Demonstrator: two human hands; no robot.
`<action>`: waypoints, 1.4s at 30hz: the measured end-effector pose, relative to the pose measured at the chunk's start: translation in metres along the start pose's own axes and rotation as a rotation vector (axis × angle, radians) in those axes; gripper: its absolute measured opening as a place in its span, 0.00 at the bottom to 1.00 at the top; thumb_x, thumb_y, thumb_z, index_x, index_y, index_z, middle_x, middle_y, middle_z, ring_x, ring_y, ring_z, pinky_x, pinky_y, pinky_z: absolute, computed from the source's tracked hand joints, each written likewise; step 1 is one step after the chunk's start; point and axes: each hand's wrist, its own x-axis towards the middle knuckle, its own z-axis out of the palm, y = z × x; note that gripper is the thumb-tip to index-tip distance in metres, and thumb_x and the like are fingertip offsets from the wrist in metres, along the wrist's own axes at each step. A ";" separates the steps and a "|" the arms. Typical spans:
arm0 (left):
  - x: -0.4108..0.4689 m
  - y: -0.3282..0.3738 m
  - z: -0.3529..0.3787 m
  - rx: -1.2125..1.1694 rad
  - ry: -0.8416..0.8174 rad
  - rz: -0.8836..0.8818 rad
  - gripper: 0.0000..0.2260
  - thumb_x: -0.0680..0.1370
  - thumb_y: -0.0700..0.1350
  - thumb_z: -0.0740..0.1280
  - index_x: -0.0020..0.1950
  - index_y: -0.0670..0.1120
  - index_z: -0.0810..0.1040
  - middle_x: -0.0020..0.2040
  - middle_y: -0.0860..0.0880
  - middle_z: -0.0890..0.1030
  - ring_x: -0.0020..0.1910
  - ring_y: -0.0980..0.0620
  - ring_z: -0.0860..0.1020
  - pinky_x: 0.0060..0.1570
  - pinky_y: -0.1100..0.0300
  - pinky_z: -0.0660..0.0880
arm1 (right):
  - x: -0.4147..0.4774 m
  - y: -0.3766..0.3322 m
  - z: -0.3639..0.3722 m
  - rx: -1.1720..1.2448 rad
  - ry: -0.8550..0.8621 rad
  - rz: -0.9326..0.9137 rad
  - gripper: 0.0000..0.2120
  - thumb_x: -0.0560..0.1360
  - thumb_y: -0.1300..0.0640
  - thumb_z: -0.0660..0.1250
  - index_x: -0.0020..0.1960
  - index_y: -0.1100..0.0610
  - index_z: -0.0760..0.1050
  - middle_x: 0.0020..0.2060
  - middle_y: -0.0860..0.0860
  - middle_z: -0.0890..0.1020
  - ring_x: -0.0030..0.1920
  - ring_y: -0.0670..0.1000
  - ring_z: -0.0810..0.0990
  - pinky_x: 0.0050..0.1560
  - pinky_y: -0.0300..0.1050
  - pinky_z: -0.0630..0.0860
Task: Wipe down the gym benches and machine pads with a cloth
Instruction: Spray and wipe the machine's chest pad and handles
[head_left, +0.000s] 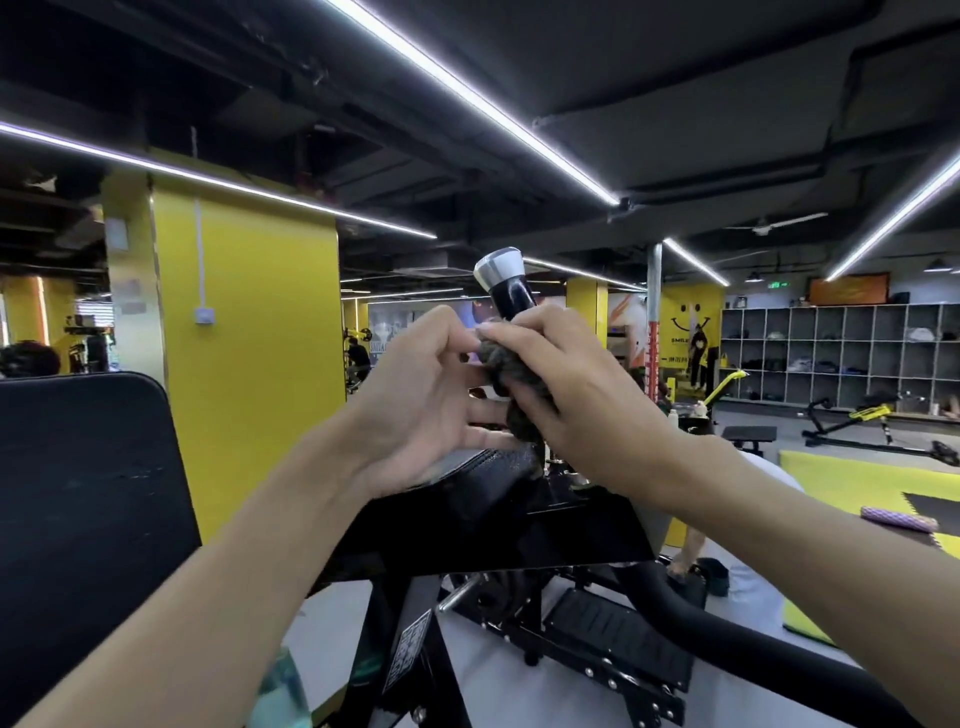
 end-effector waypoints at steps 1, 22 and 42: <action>0.002 0.004 -0.002 0.126 0.128 -0.006 0.11 0.79 0.43 0.54 0.55 0.41 0.73 0.46 0.41 0.81 0.41 0.40 0.82 0.50 0.42 0.80 | 0.002 0.002 -0.002 0.059 0.067 0.055 0.21 0.78 0.64 0.65 0.71 0.59 0.69 0.58 0.54 0.75 0.58 0.52 0.73 0.62 0.41 0.70; 0.079 0.006 -0.001 0.767 0.516 0.470 0.13 0.85 0.41 0.54 0.66 0.49 0.74 0.38 0.56 0.74 0.26 0.62 0.69 0.27 0.69 0.66 | 0.041 0.027 -0.015 0.699 0.022 0.637 0.16 0.78 0.67 0.57 0.57 0.59 0.81 0.40 0.47 0.84 0.38 0.40 0.81 0.39 0.35 0.76; 0.089 -0.012 -0.009 0.829 0.510 0.585 0.13 0.86 0.41 0.53 0.69 0.47 0.70 0.52 0.51 0.73 0.44 0.59 0.70 0.44 0.69 0.66 | 0.014 0.024 -0.016 0.667 -0.036 0.723 0.15 0.78 0.66 0.58 0.52 0.57 0.82 0.42 0.56 0.85 0.38 0.51 0.84 0.43 0.50 0.82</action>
